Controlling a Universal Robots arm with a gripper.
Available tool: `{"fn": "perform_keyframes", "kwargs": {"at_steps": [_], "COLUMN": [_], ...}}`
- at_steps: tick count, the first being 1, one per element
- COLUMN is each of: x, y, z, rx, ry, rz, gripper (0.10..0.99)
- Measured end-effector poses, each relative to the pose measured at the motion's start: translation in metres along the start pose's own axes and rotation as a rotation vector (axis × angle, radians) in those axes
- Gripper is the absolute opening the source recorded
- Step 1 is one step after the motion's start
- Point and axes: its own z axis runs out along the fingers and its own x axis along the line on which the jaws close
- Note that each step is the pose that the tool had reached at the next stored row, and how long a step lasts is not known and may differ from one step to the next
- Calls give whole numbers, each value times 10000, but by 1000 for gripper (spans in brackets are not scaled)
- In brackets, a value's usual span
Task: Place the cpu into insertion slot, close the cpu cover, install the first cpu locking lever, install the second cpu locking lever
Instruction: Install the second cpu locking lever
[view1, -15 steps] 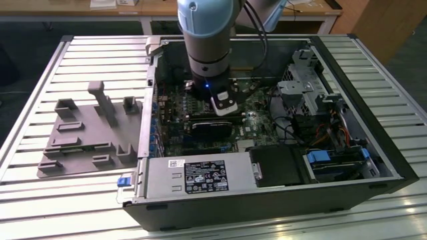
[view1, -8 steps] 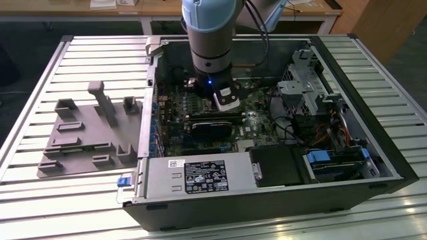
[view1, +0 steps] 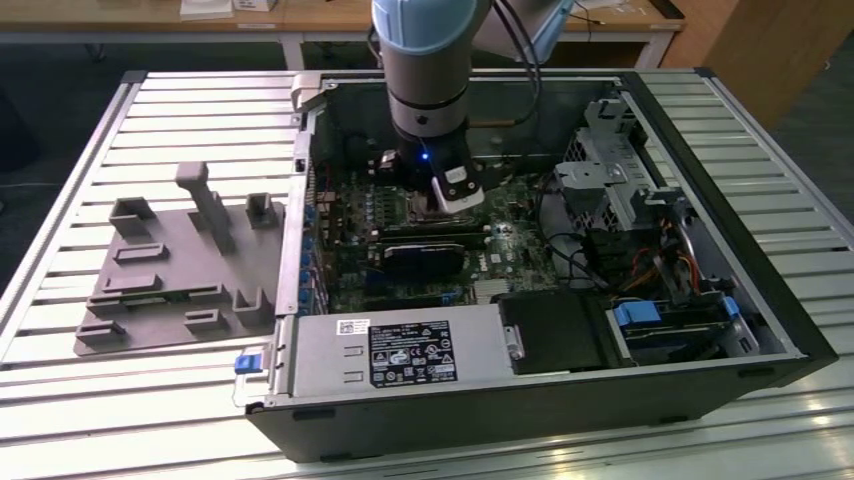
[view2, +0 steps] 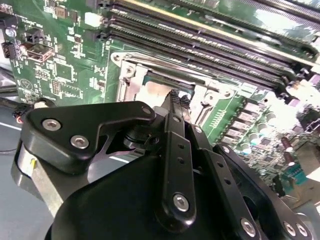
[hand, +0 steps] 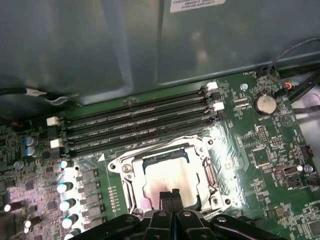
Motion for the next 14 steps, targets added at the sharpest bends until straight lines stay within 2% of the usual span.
{"fn": "perform_keyframes", "kwargs": {"at_steps": [8, 14], "x": [-19, -18], "y": [110, 120], "z": [27, 29], "rx": [130, 143], "ry": [-34, -37], "rz": [-17, -18], "gripper": [106, 106]}}
